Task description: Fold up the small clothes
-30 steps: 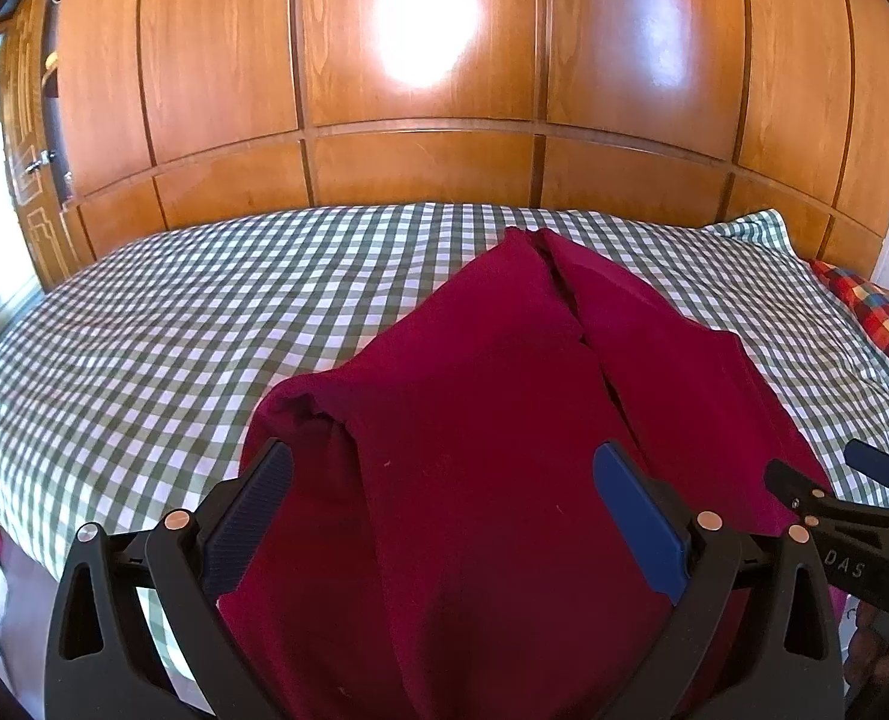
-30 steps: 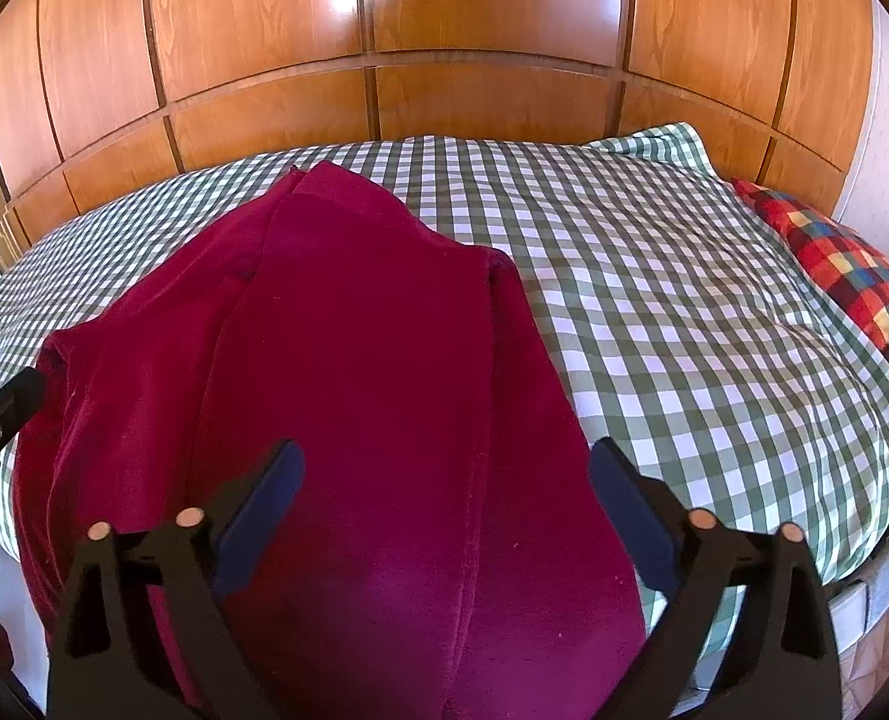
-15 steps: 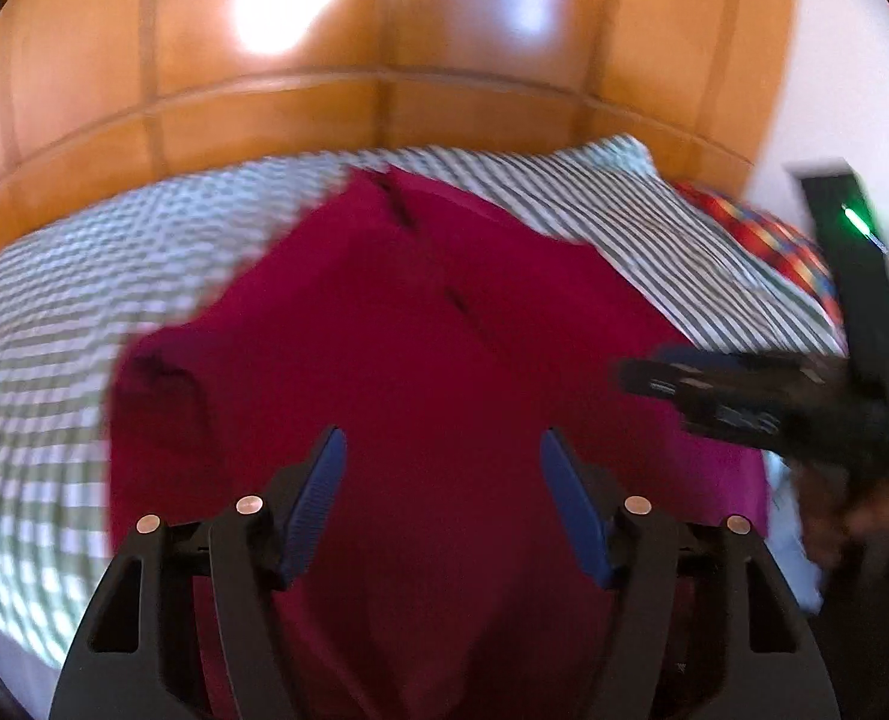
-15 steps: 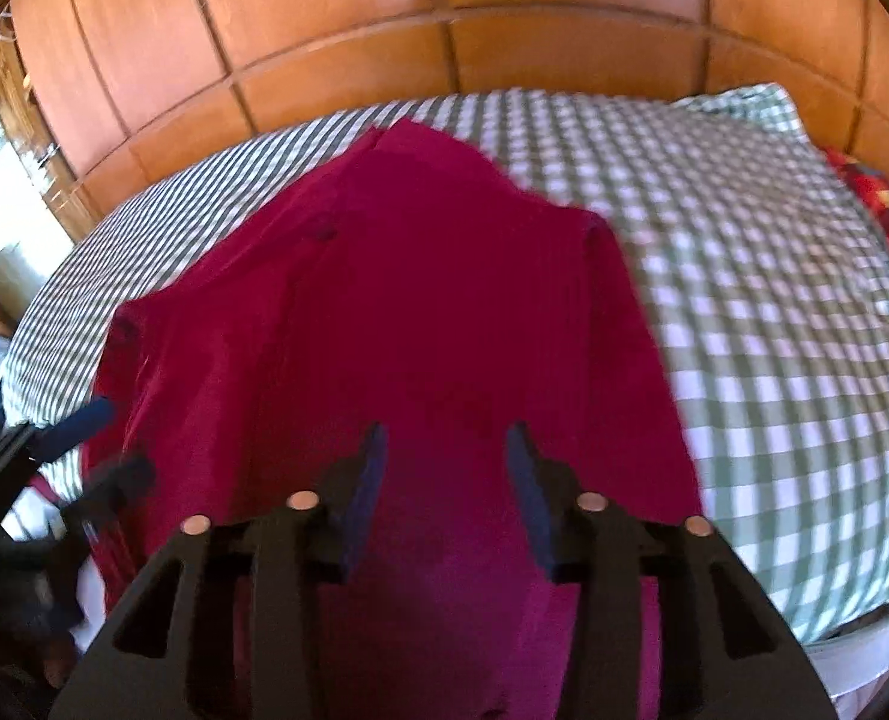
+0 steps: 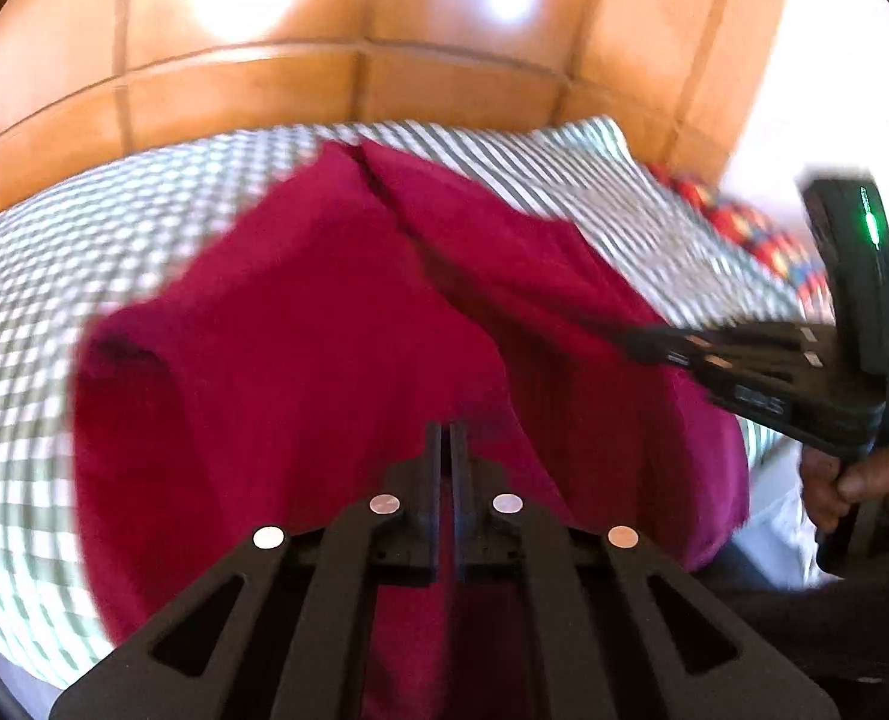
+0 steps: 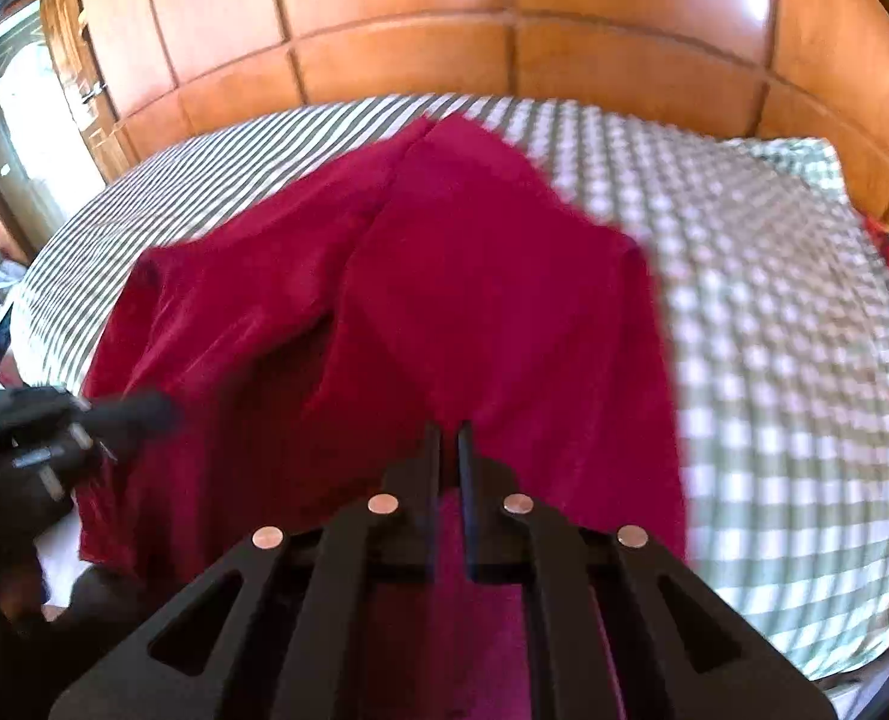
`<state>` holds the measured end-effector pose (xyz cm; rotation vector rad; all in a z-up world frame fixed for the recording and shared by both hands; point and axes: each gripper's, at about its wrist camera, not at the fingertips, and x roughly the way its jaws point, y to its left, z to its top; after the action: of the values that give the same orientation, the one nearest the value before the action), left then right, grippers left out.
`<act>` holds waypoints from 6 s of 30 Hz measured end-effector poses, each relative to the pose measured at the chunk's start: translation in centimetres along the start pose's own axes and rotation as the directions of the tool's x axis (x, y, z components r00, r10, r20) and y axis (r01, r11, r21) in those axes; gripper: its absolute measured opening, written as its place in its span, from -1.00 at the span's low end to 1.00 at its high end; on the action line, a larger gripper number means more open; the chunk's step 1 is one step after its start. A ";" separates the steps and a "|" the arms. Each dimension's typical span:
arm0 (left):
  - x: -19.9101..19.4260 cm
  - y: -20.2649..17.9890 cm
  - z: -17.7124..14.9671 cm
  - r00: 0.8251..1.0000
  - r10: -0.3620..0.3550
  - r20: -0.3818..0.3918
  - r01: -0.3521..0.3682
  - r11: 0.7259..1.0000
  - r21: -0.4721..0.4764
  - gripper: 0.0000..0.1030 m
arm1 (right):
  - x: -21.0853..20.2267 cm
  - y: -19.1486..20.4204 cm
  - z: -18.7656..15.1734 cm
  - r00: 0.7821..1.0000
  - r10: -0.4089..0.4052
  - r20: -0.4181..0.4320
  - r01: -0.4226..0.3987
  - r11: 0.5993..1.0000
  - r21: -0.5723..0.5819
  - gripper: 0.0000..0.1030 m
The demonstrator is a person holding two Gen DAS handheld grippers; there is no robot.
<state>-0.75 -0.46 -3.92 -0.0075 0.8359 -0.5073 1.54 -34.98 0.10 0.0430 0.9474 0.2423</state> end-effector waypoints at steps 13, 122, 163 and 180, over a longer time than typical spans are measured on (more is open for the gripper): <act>-7.9 19.4 9.4 0.929 0.334 0.158 -0.251 0.885 -0.392 -0.98 | -3.0 -15.1 7.5 0.956 -0.278 0.092 0.249 0.937 0.244 -0.91; -4.3 13.7 -4.2 0.986 -0.128 -0.104 0.076 0.912 -0.403 0.40 | -0.8 -8.7 -6.6 0.983 -0.016 -0.183 0.069 0.954 0.291 0.67; -0.8 6.1 1.8 0.990 -0.139 -0.034 0.118 0.929 -0.352 -0.45 | -4.6 -14.1 -2.1 0.981 -0.171 -0.095 0.178 0.981 0.073 -0.88; 2.1 2.8 4.5 0.973 -0.232 0.003 0.224 0.934 -0.280 -0.20 | -16.9 -23.3 18.1 0.858 0.146 0.493 -0.427 0.738 0.523 -0.89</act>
<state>4.79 0.25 -2.89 -0.3615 0.9369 -0.6053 11.11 -60.16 20.90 0.8424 0.5385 0.1927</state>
